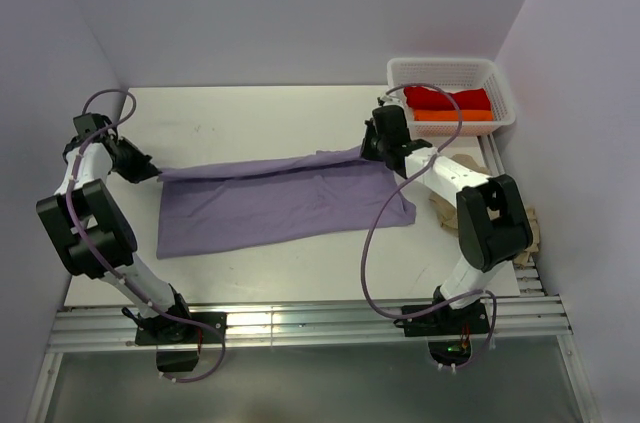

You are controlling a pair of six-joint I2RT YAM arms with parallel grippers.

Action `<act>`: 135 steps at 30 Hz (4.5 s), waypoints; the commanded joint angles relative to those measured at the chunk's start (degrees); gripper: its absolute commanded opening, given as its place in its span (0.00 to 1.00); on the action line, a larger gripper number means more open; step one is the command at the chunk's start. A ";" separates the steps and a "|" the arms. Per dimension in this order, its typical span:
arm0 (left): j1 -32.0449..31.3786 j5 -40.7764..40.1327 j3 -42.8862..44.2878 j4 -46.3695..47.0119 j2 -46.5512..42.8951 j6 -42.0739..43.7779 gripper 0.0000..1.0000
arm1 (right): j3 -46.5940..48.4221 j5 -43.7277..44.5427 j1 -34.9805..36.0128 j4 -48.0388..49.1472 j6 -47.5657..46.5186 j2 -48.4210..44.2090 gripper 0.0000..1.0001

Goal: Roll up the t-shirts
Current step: Fold the tshirt

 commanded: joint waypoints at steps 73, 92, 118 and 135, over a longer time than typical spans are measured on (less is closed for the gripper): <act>-13.00 0.94 -0.99 1.01 -6.50 -3.14 0.53 | 29.94 -2.53 10.29 -14.71 -9.60 26.07 0.62; -13.08 -0.64 -0.46 0.04 -7.73 -2.44 0.52 | 31.88 3.10 11.00 -15.24 -7.49 27.22 0.04; -31.62 -2.23 -4.06 6.72 -6.07 -8.67 0.52 | -7.14 32.35 27.77 0.14 9.36 -0.73 0.04; -48.23 -1.96 4.46 12.26 8.69 -10.52 0.51 | -18.74 33.70 35.43 -4.17 30.57 -8.11 0.61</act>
